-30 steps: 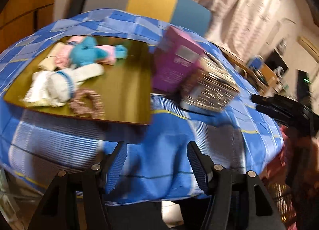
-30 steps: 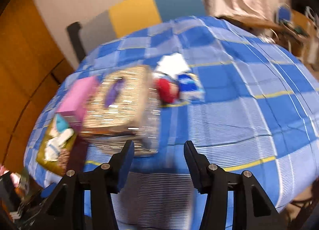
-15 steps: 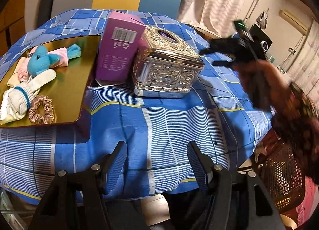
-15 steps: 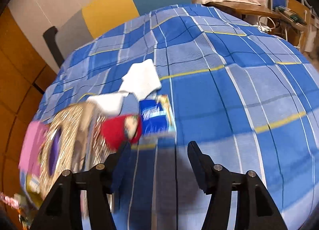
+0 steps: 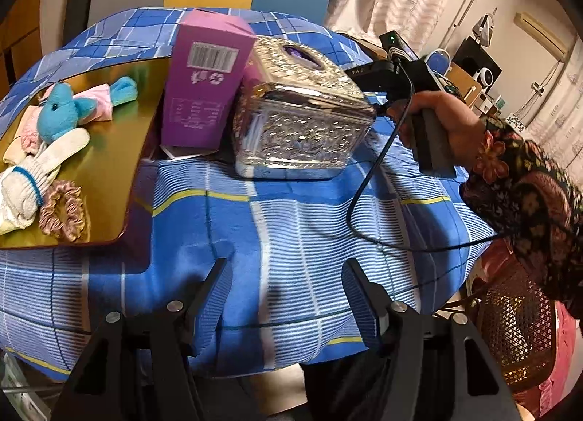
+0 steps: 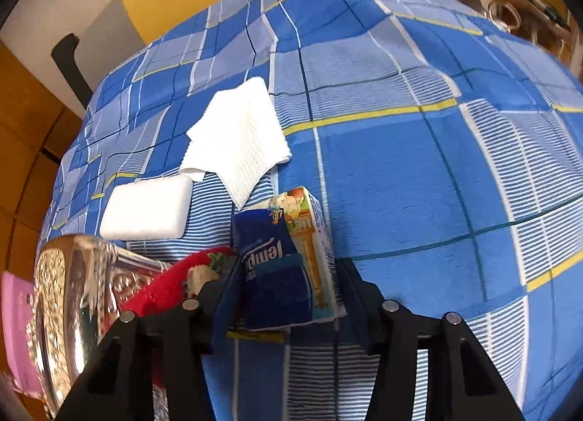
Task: Organize soft objects
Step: 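Grasp the blue Tempo tissue pack with the right gripper, then grasp the red sock with the left gripper while the right gripper holds the tissue pack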
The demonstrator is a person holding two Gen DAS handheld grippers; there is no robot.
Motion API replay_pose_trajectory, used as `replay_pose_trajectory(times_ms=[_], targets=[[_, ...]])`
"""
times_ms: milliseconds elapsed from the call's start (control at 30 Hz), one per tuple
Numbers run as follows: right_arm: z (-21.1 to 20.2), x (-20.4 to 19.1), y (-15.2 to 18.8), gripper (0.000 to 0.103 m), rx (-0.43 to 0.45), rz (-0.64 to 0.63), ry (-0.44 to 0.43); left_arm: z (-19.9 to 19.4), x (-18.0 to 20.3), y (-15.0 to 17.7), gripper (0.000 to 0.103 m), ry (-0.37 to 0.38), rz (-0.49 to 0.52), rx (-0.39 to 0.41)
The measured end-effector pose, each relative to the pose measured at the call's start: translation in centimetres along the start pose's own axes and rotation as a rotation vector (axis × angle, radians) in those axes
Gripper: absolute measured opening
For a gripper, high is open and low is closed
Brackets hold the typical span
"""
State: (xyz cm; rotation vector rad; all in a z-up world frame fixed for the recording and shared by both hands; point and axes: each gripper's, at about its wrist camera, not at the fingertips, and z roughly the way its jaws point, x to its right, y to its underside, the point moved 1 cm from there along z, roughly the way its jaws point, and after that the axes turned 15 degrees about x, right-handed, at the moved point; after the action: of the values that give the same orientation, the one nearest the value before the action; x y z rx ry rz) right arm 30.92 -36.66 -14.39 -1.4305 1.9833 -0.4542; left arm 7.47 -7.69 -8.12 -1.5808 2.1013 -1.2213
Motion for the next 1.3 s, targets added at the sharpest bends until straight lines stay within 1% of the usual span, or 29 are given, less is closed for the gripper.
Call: replay_pose_trajectory(times_ms=[133,267,400,533,633,700,800,867,900,1000,1067,1300], targets=[[-2.3,1.4,0.5,0.050,0.031,-0.061,0.025,0.5,1.3,-0.9,0.063,0.021,0.028,0.008],[-4.7,4.3,1.0,0.050,0.043,-0.064,0.046,1.4,3.1,-2.4,0.063,0.045,0.053,0.019],[-7.7,7.3,2.5,0.050,0.047,-0.056,0.028,2.5,5.6,-5.2,0.063,0.065,0.094,0.051],[-9.9,9.2,4.3,0.050,0.048,-0.069,-0.001,3.9,8.6,-9.3,0.064,0.043,0.172,0.087],[-11.1,10.5,5.5,0.050,0.052,-0.077,-0.036,6.1,11.0,-12.3,0.064,0.008,0.261,0.092],[-11.5,11.0,5.9,0.050,0.063,-0.083,-0.046,8.3,12.5,-13.8,0.064,-0.023,0.324,0.064],[-12.0,11.6,6.4,0.050,0.098,-0.098,-0.043,11.3,14.1,-15.1,0.064,-0.053,0.388,0.023],[-12.1,11.8,6.5,0.050,0.116,-0.101,-0.042,13.2,14.5,-15.3,0.064,-0.074,0.410,-0.006],[-12.0,11.9,6.6,0.050,0.119,-0.101,-0.038,14.4,14.5,-15.5,0.064,-0.085,0.411,-0.035],[-11.6,12.2,6.8,0.050,0.104,-0.085,-0.034,17.4,14.2,-15.8,0.064,-0.135,0.411,-0.108],[-11.5,12.2,6.8,0.050,0.106,-0.078,-0.042,19.1,14.2,-16.0,0.064,-0.172,0.443,-0.142],[-11.4,12.3,6.9,0.050,0.096,-0.051,-0.054,23.3,14.7,-15.8,0.064,-0.283,0.648,-0.230]])
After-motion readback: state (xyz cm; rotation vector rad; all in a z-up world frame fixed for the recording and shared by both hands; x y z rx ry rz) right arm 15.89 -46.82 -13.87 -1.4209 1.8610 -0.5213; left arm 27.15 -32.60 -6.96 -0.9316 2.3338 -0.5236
